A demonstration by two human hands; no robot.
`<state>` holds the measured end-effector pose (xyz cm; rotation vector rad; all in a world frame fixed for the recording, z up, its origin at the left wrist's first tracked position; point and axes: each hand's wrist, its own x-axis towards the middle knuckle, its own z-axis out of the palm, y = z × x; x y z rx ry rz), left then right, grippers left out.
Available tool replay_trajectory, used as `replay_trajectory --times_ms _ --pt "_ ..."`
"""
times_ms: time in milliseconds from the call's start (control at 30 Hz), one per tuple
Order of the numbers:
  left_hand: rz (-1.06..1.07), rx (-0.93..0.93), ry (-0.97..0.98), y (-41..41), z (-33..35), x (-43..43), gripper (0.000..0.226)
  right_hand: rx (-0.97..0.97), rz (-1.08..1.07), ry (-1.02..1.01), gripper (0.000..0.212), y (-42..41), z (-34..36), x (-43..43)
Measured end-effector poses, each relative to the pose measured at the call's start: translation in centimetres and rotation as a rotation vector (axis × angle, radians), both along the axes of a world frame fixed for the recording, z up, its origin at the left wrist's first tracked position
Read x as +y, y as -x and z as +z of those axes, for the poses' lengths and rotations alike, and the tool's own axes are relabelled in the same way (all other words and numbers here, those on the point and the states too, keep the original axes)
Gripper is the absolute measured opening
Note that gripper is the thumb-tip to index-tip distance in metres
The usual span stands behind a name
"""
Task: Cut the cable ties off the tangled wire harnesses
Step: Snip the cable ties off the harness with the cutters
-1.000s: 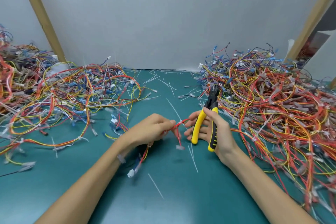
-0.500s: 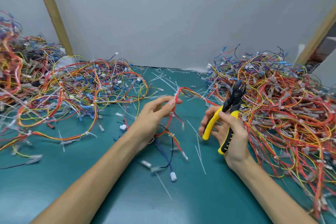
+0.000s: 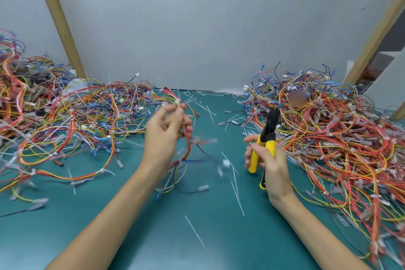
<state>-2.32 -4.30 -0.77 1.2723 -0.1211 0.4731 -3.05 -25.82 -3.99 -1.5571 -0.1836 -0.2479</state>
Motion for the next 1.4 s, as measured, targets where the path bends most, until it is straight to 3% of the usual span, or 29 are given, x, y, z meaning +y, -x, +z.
replay_trajectory --times_ms 100,200,300,400,933,1400 --pt "-0.165 0.183 -0.221 0.5 -1.7 -1.5 0.015 -0.093 -0.153 0.351 0.017 -0.2 0.1 -0.4" --pt "-0.392 0.347 -0.313 0.8 -2.7 -1.9 0.018 -0.128 -0.277 0.718 0.035 -0.4 0.4 -1.3" --pt "-0.434 0.367 -0.366 0.9 -2.8 -1.7 0.02 -0.191 -0.307 1.061 0.046 -0.7 0.5 -2.2" --pt "-0.419 0.371 -0.345 1.0 -2.6 -1.6 0.019 -0.219 -0.246 1.241 0.047 -1.1 0.4 -2.8" --pt "-0.574 0.321 -0.331 1.0 -2.9 -1.4 0.02 -0.292 -0.219 1.095 0.044 -0.3 0.1 -1.0" --pt "-0.547 0.374 -0.312 1.0 -2.8 -1.7 0.018 -0.345 -0.31 1.121 0.029 -0.5 0.8 -1.6"
